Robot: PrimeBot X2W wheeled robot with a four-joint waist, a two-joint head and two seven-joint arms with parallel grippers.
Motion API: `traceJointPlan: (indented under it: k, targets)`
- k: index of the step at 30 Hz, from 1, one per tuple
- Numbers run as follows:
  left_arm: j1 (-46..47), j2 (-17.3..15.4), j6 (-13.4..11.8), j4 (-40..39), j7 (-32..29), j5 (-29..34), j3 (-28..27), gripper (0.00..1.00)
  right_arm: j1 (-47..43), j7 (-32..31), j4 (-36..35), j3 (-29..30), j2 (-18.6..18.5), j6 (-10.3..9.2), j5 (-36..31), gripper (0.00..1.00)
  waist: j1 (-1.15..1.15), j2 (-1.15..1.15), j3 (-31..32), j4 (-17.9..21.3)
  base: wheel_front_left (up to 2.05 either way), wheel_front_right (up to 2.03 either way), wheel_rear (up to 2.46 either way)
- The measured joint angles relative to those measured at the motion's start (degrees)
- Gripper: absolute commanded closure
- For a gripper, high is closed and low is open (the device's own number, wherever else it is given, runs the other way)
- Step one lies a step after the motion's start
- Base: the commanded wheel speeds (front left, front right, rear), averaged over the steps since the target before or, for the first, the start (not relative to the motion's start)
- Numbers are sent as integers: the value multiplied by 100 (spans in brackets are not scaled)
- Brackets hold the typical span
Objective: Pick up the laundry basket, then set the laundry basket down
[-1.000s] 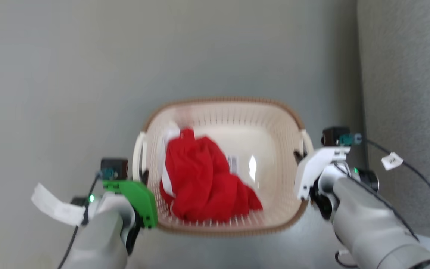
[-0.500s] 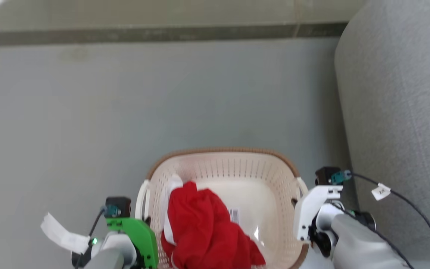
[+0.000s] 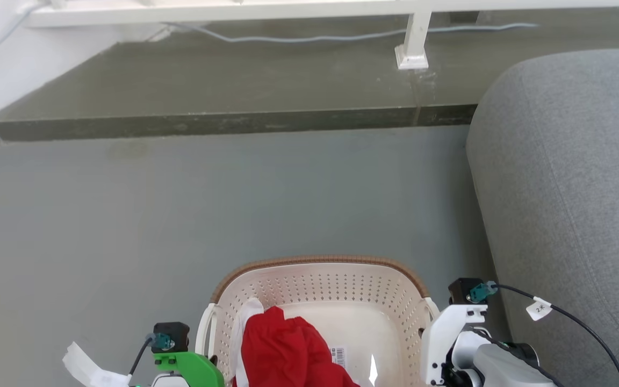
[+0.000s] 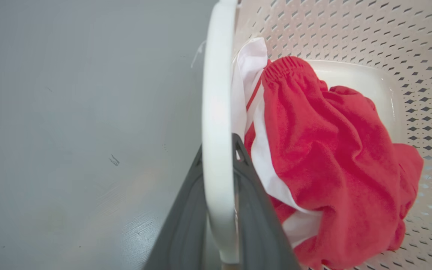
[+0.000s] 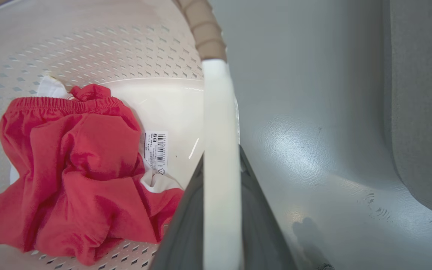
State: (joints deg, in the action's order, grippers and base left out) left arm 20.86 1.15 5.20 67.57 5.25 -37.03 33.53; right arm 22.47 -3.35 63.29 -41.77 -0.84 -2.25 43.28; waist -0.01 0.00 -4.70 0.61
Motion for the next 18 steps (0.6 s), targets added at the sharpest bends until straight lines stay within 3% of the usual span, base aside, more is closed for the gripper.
traceJointPlan:
  k: [18]
  targets:
    - [-85, -26, -119, -130, -19, -114, 169, 100, -48, -33, -152, -311, -63, -192, 282, 100, 0, 0, 120, -3, 0, 0, 0]
